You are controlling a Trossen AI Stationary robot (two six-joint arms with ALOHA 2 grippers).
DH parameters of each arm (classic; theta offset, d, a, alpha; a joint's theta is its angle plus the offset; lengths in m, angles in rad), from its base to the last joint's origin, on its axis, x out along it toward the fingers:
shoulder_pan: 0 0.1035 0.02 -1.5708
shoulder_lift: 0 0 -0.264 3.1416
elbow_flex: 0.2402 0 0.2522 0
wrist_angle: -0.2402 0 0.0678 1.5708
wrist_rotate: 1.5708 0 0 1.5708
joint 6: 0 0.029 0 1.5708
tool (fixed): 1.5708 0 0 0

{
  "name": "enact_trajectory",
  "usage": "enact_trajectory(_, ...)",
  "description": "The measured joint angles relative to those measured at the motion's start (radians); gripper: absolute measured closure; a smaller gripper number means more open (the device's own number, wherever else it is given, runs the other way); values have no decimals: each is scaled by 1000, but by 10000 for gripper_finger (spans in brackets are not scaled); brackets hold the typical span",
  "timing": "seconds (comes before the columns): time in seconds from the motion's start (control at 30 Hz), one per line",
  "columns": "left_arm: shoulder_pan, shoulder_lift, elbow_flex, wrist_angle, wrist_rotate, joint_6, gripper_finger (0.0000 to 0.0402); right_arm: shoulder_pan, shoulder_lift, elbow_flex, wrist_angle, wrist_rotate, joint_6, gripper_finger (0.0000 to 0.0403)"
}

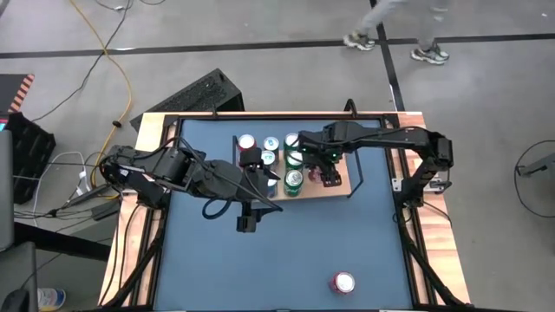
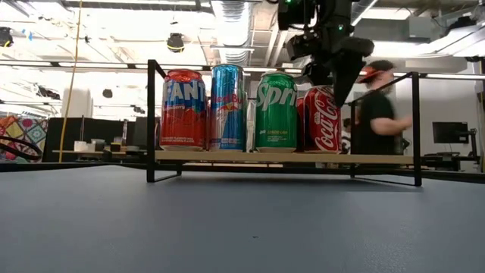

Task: Place canned beverage on shelf
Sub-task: Put the red soda can on the shelf aligned with other red soda can

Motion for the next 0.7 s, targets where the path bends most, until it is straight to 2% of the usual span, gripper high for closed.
enact_trajectory(0.23, 0, 0, 0, 1, -5, -2, 72, 0, -117, 0, -27, 0, 55, 42)
enact_trajectory(0.4, -4, 0, 0, 8, -48, 12, 72, 11, -255, -2, -62, 9, 199, 58)
enact_trajectory(0.53, -8, 0, 0, 45, -53, 48, 72, 82, -360, -75, -12, 55, 323, 114)
enact_trajectory(0.7, -3, 1, 0, 85, -48, 86, 72, 146, -465, -248, 90, 103, 484, 211)
